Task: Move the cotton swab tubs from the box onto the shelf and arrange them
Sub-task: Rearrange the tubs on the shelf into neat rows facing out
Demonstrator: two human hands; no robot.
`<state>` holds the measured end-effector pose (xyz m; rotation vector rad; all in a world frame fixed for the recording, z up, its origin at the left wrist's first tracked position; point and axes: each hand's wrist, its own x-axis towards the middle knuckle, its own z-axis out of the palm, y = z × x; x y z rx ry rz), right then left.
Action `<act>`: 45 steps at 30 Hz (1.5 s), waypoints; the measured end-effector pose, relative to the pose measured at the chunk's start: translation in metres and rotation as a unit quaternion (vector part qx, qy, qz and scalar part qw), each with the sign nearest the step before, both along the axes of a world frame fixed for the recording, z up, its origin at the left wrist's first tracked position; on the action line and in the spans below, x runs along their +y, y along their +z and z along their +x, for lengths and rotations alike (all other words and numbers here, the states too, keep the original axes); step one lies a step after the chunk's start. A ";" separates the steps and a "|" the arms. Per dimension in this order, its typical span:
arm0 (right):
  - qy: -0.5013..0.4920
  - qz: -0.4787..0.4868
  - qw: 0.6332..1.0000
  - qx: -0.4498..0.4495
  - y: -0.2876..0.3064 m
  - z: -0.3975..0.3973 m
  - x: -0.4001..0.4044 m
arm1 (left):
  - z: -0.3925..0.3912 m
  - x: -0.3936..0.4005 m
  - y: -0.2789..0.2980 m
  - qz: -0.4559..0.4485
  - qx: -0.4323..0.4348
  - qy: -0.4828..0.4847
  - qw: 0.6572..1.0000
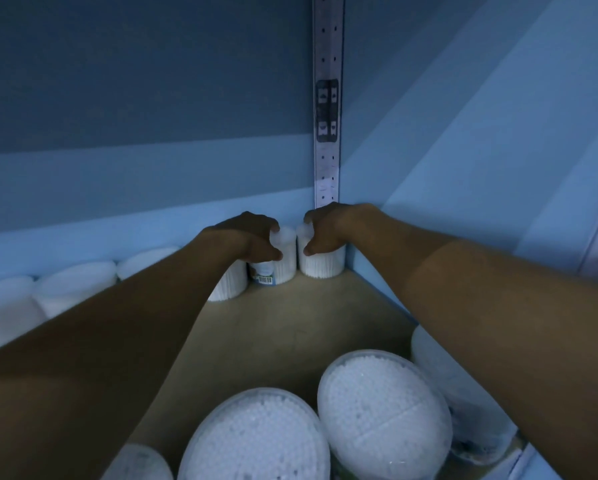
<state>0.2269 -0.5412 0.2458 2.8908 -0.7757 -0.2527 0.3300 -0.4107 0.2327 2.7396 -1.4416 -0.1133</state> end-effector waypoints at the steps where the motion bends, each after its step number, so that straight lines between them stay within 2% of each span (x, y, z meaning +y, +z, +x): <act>1: 0.002 0.001 1.000 -0.001 0.001 -0.001 0.001 | 0.000 0.001 0.001 0.001 0.002 0.000 1.000; 18: 0.054 0.026 0.998 0.012 0.020 -0.045 0.021 | -0.033 0.010 0.018 0.116 -0.069 -0.003 0.991; 32: 0.056 0.101 0.993 0.013 0.024 -0.079 0.036 | -0.083 0.036 0.022 0.112 -0.074 -0.022 0.991; 37: 0.061 0.103 0.993 0.009 0.030 -0.085 0.039 | -0.089 0.040 0.027 0.101 -0.071 -0.015 0.992; 40: 0.040 0.067 0.997 -0.012 0.026 -0.083 0.041 | -0.085 0.039 0.031 0.104 -0.057 -0.004 0.993; 45: -0.006 0.060 0.998 0.001 0.023 -0.080 0.046 | -0.069 0.034 0.030 0.107 0.028 0.009 0.994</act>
